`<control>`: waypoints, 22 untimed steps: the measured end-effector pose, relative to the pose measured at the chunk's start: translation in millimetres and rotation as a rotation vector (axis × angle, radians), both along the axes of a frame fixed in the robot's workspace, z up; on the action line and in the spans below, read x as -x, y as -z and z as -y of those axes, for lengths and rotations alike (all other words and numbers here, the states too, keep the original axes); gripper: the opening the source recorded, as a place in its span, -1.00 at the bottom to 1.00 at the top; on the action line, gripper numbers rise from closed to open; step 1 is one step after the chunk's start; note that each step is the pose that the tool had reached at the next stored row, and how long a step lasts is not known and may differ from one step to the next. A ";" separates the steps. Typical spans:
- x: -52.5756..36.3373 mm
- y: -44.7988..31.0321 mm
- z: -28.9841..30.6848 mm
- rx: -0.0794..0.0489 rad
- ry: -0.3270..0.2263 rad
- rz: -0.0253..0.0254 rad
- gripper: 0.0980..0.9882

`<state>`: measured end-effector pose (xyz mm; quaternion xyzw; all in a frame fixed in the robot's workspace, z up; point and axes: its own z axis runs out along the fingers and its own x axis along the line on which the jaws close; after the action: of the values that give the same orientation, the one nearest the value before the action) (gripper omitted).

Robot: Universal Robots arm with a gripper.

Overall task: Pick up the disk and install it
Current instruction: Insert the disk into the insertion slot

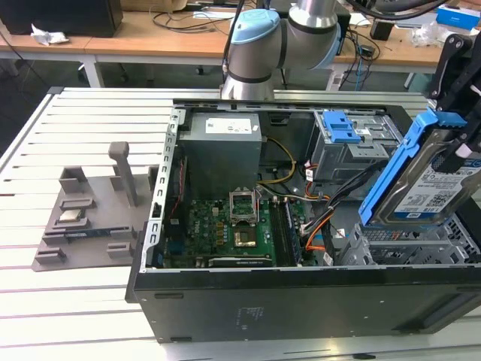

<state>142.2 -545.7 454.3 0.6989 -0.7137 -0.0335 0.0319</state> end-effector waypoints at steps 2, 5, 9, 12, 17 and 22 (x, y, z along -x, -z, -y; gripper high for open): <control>-4.3 1.0 0.0 0.003 0.000 0.0000 -0.40; -8.6 3.4 0.0 0.007 0.000 -0.0002 -0.40; -8.7 9.8 0.0 0.012 0.052 -0.0005 -0.40; -8.8 11.6 0.5 0.012 0.035 -0.0003 -0.40; -7.1 22.9 0.9 0.012 0.029 -0.0003 -0.40; -7.0 45.6 0.9 0.012 0.026 -0.0003 -0.40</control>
<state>149.2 -546.6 408.7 0.6892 -0.7231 -0.0298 0.0357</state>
